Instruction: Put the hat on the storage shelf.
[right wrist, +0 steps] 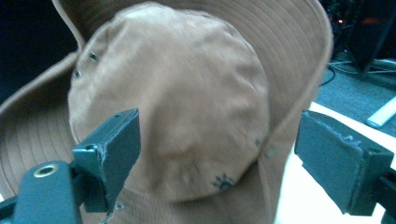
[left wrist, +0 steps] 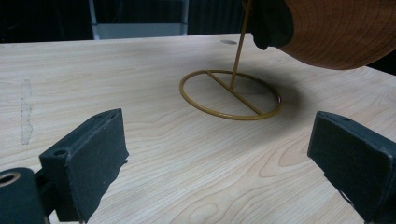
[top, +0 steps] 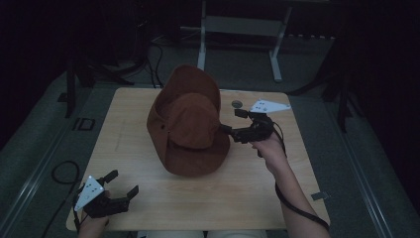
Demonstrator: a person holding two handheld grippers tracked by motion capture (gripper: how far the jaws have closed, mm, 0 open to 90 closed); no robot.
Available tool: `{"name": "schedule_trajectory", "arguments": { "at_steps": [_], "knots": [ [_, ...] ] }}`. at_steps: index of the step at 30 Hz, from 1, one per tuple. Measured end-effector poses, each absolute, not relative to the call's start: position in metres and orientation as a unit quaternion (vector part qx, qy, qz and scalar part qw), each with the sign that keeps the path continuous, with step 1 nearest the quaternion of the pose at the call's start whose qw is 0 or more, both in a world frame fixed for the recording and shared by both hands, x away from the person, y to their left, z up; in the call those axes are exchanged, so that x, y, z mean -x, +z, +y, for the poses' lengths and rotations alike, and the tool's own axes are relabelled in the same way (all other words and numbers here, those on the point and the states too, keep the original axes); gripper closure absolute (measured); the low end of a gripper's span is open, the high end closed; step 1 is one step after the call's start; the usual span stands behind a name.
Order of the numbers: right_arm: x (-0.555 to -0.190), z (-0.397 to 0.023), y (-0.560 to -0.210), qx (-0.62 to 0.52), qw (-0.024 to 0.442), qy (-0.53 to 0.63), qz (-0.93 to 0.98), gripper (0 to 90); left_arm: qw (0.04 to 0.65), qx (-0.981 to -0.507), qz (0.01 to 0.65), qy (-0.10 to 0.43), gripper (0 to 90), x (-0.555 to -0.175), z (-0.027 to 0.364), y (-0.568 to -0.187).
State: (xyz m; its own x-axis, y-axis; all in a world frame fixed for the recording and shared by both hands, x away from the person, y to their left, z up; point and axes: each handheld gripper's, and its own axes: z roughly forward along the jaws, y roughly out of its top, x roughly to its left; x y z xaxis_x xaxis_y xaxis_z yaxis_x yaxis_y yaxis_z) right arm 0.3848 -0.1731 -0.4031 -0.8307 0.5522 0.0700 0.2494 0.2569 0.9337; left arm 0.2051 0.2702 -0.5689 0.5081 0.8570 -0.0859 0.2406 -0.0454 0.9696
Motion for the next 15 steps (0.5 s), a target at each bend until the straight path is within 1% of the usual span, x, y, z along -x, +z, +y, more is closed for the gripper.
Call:
{"name": "schedule_trajectory", "arguments": {
  "at_steps": [7, 12, 13, 15],
  "knots": [
    [-0.379, -0.195, -0.432, -0.265, 0.135, 0.541, 0.787, 14.6, 0.55, -0.671, 0.411, 0.278, 5.1, -0.206, 0.269, -0.57],
    [-0.375, -0.206, -0.446, -0.274, 0.134, 0.543, 0.783, 14.6, 0.55, -0.672, 0.411, 0.277, 5.1, -0.206, 0.269, -0.57],
    [-0.372, -0.21, -0.457, -0.273, 0.136, 0.541, 0.784, 14.6, 0.55, -0.672, 0.412, 0.277, 5.1, -0.206, 0.269, -0.57],
    [-0.37, -0.214, -0.466, -0.27, 0.136, 0.533, 0.791, 14.6, 0.55, -0.672, 0.411, 0.277, 5.1, -0.205, 0.268, -0.57]
  ]
}}
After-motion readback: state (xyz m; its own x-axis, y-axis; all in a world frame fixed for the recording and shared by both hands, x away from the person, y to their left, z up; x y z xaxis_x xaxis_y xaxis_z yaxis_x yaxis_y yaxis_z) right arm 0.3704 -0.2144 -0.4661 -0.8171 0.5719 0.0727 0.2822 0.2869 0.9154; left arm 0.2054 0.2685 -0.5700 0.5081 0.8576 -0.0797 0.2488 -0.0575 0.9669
